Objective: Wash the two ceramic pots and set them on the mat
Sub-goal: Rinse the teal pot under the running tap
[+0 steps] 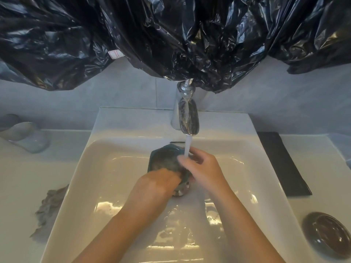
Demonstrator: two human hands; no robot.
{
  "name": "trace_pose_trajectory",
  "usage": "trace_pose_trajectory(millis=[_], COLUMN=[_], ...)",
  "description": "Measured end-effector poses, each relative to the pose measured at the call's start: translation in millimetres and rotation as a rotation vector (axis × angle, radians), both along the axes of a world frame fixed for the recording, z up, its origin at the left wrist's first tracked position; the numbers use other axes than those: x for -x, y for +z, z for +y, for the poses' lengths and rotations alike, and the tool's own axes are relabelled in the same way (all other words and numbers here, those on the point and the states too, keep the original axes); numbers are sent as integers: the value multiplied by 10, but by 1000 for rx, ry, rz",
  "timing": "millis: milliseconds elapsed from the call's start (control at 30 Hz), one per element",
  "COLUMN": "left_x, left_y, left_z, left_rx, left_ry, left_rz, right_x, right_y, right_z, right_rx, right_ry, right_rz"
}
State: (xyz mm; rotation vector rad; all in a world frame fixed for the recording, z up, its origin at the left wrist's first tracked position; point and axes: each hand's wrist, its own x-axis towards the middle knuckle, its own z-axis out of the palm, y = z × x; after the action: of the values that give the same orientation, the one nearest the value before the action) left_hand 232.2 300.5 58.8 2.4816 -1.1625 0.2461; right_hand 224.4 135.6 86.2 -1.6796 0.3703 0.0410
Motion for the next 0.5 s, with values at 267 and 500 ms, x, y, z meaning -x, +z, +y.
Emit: trace_pose_trajectory(millis=[267, 500], left_x=[99, 68], left_y=[38, 201], left_z=[24, -98], left_rx=[359, 628], left_ry=[265, 180], left_rz=[606, 841], right_x=[-23, 41], right_y=[-27, -94], right_z=[96, 100], right_rx=[-52, -62], right_ry=[-154, 123], right_rz=[-253, -212])
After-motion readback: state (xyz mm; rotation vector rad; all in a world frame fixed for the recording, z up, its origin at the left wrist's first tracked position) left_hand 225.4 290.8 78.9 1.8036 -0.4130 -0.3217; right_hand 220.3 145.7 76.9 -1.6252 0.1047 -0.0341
